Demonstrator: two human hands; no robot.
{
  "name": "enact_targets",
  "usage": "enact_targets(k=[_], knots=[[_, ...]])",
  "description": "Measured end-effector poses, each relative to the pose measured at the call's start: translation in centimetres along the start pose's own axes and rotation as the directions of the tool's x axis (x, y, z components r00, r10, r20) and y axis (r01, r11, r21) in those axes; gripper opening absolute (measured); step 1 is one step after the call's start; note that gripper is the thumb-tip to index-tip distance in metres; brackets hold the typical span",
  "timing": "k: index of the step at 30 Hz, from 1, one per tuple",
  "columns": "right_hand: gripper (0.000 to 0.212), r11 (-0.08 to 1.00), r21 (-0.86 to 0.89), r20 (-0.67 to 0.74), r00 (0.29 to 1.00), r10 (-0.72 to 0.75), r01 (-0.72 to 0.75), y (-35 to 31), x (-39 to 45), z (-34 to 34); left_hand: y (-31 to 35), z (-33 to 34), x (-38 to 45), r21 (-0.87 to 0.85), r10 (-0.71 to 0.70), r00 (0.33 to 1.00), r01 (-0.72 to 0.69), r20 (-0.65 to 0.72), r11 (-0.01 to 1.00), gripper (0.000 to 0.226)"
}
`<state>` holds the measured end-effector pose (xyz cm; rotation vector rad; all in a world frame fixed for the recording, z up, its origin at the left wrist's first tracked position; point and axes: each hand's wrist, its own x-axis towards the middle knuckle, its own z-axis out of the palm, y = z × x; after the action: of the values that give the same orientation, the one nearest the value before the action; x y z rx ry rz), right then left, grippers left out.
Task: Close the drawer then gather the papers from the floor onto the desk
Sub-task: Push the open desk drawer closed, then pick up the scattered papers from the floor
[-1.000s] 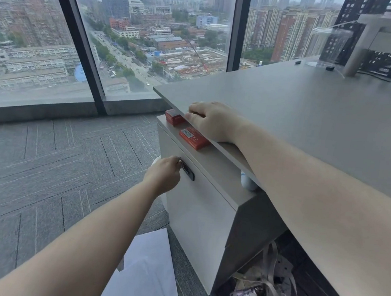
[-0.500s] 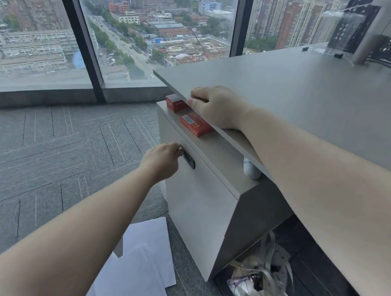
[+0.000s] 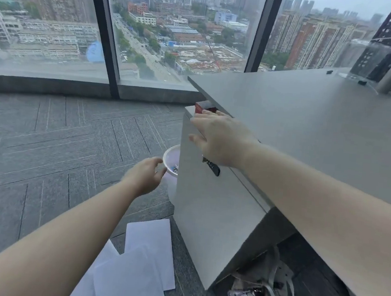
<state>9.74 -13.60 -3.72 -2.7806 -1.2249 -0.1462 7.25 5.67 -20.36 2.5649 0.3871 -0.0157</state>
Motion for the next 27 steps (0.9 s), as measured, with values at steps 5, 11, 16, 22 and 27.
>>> enact_targets(k=[5,11,16,22,27], knots=[[0.032,0.991,0.126,0.270,0.963,0.004,-0.040,-4.6,1.7,9.4,-8.7,2.9,-2.0,-0.004,-0.168,0.981,0.170,0.098,0.986,0.053],[0.044,0.960,0.265,0.519,0.852,-0.061,-0.093,-8.8,4.5,24.4,-18.7,9.2,-5.5,0.046,-0.357,0.910,0.356,0.212,0.933,0.049],[0.050,0.921,0.308,0.691,0.721,-0.044,-0.239,-10.2,4.5,37.1,-25.8,15.4,-7.1,0.095,-0.496,0.820,0.491,0.284,0.866,0.047],[0.072,0.887,0.215,0.821,0.568,0.063,-0.409,-10.1,1.6,49.6,-32.5,23.0,-10.8,0.103,-0.600,0.715,0.608,0.360,0.787,0.053],[0.089,0.830,0.187,0.849,0.512,0.133,-0.526,-10.2,0.0,55.3,-36.0,26.7,-13.5,0.183,-0.716,0.614,0.702,0.334,0.688,0.066]])
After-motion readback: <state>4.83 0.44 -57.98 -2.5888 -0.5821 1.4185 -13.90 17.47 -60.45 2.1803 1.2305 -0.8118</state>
